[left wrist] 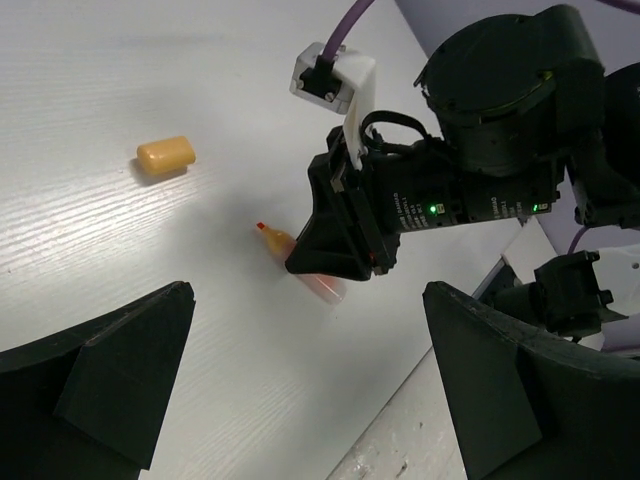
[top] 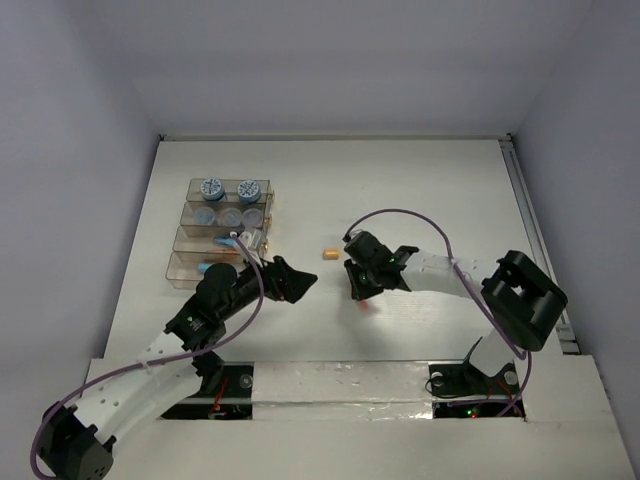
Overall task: Sort the stationery into containers
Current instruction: Pick up the pen from the center of the board.
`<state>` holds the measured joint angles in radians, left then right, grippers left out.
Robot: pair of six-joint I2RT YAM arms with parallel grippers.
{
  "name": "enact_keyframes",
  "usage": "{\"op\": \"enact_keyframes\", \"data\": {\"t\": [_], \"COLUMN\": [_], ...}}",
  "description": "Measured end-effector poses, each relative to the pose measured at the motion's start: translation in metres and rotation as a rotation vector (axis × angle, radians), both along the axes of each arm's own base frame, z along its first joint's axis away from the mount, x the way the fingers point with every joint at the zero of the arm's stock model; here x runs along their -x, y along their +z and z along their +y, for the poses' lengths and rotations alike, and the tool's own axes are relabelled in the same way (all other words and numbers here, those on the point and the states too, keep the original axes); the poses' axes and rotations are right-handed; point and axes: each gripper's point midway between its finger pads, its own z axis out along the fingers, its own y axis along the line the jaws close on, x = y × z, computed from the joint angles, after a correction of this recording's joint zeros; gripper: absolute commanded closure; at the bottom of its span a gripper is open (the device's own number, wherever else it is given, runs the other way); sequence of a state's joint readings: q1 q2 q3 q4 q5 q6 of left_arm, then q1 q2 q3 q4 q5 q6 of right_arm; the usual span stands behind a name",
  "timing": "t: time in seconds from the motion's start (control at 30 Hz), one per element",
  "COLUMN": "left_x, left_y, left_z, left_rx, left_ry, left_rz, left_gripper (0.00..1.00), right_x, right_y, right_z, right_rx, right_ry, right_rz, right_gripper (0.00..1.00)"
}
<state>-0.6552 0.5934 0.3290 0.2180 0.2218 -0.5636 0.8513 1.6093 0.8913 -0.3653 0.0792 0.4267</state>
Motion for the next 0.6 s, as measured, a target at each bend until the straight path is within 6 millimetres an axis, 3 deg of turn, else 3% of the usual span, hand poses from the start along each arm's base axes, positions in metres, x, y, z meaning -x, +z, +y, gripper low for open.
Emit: {"op": "enact_keyframes", "data": {"t": [0.13, 0.23, 0.37, 0.43, 0.6], "left_x": [0.002, 0.003, 0.003, 0.001, -0.005], "left_y": [-0.006, -0.008, -0.017, -0.022, -0.029], "left_z": [-0.002, -0.006, -0.014, -0.018, -0.025], "left_rx": [0.007, 0.026, 0.029, 0.024, 0.028], "left_ry": [-0.003, -0.008, -0.016, -0.013, 0.005], "left_rz": [0.005, -0.002, 0.009, 0.022, 0.036], "left_gripper": [0.01, 0.01, 0.1, 0.22, 0.25], "right_x": [-0.005, -0.015, -0.036, -0.044, -0.049], "right_y": [0.004, 0.025, 0.079, 0.109, 0.164], "right_z": [-0.003, 0.002, 0.03, 0.045, 0.076], "right_rx": [0.008, -0.037, -0.212, -0.32, -0.556], "right_ry": [-0.021, -0.047, -0.062, -0.054, -0.021], "right_rz": [-0.03, -0.089, -0.21, -0.267, -0.344], "right_gripper": [0.93, 0.93, 0.93, 0.93, 0.92]}}
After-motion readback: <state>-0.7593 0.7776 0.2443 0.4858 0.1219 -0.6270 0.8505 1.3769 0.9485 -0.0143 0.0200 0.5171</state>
